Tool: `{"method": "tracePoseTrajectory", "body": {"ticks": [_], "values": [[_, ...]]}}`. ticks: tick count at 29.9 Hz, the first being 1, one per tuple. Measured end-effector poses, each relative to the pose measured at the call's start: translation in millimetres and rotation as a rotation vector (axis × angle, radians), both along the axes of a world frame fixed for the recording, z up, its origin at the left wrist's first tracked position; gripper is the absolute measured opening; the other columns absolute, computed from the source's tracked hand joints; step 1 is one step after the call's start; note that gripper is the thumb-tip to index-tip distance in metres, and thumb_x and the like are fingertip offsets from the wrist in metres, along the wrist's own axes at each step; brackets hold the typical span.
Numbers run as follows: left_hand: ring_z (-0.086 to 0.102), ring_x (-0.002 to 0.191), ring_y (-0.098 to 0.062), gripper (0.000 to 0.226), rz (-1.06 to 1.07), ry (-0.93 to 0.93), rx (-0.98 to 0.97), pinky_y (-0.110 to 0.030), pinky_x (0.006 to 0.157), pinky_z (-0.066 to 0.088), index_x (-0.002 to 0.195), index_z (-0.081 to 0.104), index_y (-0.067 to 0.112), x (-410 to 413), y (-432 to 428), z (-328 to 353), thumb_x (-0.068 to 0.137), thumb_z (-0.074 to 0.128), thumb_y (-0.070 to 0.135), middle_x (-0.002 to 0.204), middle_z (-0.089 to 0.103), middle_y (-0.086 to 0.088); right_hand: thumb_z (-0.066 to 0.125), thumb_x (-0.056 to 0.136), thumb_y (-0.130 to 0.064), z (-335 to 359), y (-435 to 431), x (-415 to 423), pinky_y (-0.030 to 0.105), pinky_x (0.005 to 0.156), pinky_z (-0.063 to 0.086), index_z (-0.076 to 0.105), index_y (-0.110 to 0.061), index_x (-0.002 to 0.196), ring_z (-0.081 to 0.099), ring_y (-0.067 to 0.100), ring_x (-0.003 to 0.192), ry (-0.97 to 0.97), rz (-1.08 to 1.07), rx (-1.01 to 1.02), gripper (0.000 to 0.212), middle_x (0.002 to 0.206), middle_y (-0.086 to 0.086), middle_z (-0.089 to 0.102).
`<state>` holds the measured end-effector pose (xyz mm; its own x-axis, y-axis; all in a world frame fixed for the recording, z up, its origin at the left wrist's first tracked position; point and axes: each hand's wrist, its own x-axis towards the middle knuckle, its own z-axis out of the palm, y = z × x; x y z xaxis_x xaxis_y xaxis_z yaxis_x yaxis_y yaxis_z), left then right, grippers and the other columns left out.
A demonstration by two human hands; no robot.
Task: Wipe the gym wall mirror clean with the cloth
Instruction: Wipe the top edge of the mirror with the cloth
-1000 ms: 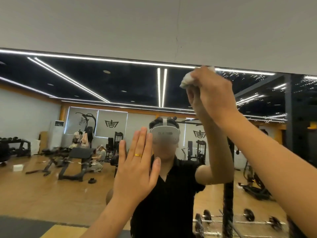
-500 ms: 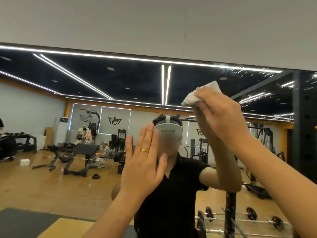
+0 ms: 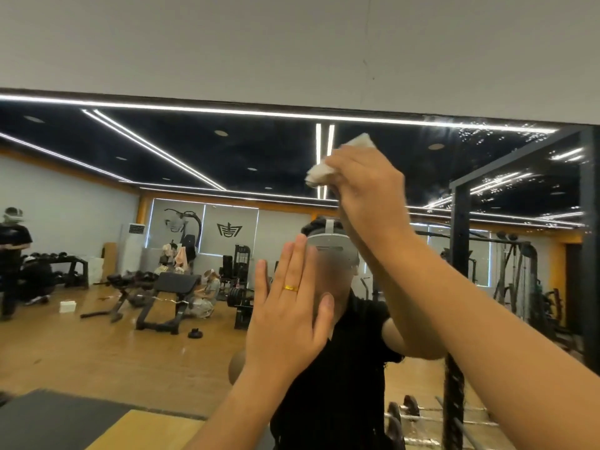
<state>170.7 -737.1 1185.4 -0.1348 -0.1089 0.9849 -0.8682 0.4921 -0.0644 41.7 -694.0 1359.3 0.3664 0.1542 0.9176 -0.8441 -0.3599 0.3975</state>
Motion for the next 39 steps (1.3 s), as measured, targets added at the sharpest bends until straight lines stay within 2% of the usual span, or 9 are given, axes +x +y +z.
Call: {"method": "tracePoseTrajectory", "body": {"ticks": [5, 7, 13, 17, 22, 26, 31, 34, 39], "values": [[0.006, 0.160, -0.022, 0.069, -0.025, 0.008, 0.022, -0.055, 0.128, 0.005, 0.163, 0.021, 0.010, -1, 0, 1, 0.105, 0.037, 0.043, 0.172, 0.010, -0.008, 0.076, 0.087, 0.001, 3, 0, 57, 0.043, 0.106, 0.050, 0.074, -0.005, 0.117, 0.066, 0.030, 0.116, 0.297, -0.024, 0.233, 0.031, 0.117, 0.013, 0.074], [0.007, 0.160, -0.024, 0.068, -0.019, 0.010, 0.011, -0.052, 0.128, 0.001, 0.163, 0.023, 0.009, -1, 1, 2, 0.105, 0.036, 0.043, 0.172, 0.012, -0.010, 0.080, 0.081, 0.003, -7, 6, 54, 0.047, 0.104, 0.053, 0.073, -0.003, 0.118, 0.066, 0.032, 0.117, 0.339, -0.025, 0.141, 0.038, 0.119, 0.015, 0.073], [0.005, 0.160, -0.023, 0.071, -0.003, -0.002, 0.006, -0.058, 0.127, 0.009, 0.163, 0.019, 0.008, -1, 1, 0, 0.104, 0.036, 0.042, 0.173, 0.007, -0.010, 0.076, 0.093, -0.010, -17, 13, -35, 0.045, 0.107, 0.052, 0.070, -0.007, 0.123, 0.065, 0.026, 0.122, -0.013, -0.097, -0.025, 0.031, 0.124, 0.011, 0.072], [0.005, 0.160, -0.023, 0.070, -0.005, 0.001, 0.016, -0.058, 0.127, 0.009, 0.163, 0.019, 0.008, -1, 0, 0, 0.104, 0.036, 0.042, 0.173, 0.008, -0.009, 0.073, 0.094, -0.008, -21, 4, -18, 0.044, 0.102, 0.055, 0.073, -0.008, 0.117, 0.067, 0.022, 0.116, -0.006, -0.058, -0.014, 0.023, 0.118, 0.007, 0.074], [0.006, 0.160, -0.023, 0.070, -0.013, -0.003, 0.017, -0.055, 0.128, 0.005, 0.164, 0.018, 0.009, 0, -1, 0, 0.105, 0.036, 0.043, 0.173, 0.008, -0.009, 0.083, 0.082, 0.001, -24, 0, 18, 0.049, 0.100, 0.057, 0.073, -0.005, 0.116, 0.067, 0.029, 0.119, 0.153, -0.059, 0.098, 0.036, 0.121, 0.012, 0.072], [0.004, 0.160, -0.022, 0.071, 0.000, -0.009, 0.030, -0.053, 0.128, 0.002, 0.164, 0.016, 0.010, 1, 0, 0, 0.105, 0.036, 0.043, 0.173, 0.006, -0.008, 0.077, 0.088, -0.003, -17, 15, -34, 0.048, 0.102, 0.056, 0.069, -0.004, 0.122, 0.064, 0.028, 0.122, 0.084, -0.124, 0.022, 0.035, 0.127, 0.013, 0.069], [0.005, 0.160, -0.023, 0.071, -0.010, -0.013, 0.031, -0.053, 0.128, 0.003, 0.164, 0.016, 0.010, 1, 1, 0, 0.104, 0.034, 0.044, 0.173, 0.007, -0.008, 0.052, 0.106, -0.019, 10, 34, -90, 0.025, 0.105, 0.050, 0.071, 0.000, 0.118, 0.062, 0.009, 0.111, -0.068, -0.091, -0.063, 0.029, 0.118, 0.015, 0.071], [0.004, 0.160, -0.023, 0.071, -0.003, -0.014, 0.049, -0.054, 0.128, 0.003, 0.164, 0.015, 0.011, 0, 2, 1, 0.104, 0.034, 0.044, 0.173, 0.006, -0.008, 0.049, 0.098, 0.000, 48, 50, -95, 0.041, 0.092, 0.052, 0.073, -0.001, 0.116, 0.064, 0.026, 0.105, -0.176, -0.169, 0.032, 0.030, 0.114, 0.015, 0.071], [0.004, 0.160, -0.022, 0.072, 0.004, -0.013, 0.046, -0.049, 0.129, -0.002, 0.165, 0.014, 0.011, 0, 4, 1, 0.104, 0.035, 0.043, 0.173, 0.005, -0.006, 0.051, 0.096, 0.003, 30, 55, -91, 0.058, 0.085, 0.053, 0.072, -0.005, 0.116, 0.065, 0.040, 0.099, -0.226, -0.188, 0.027, 0.030, 0.112, 0.015, 0.070]]}}
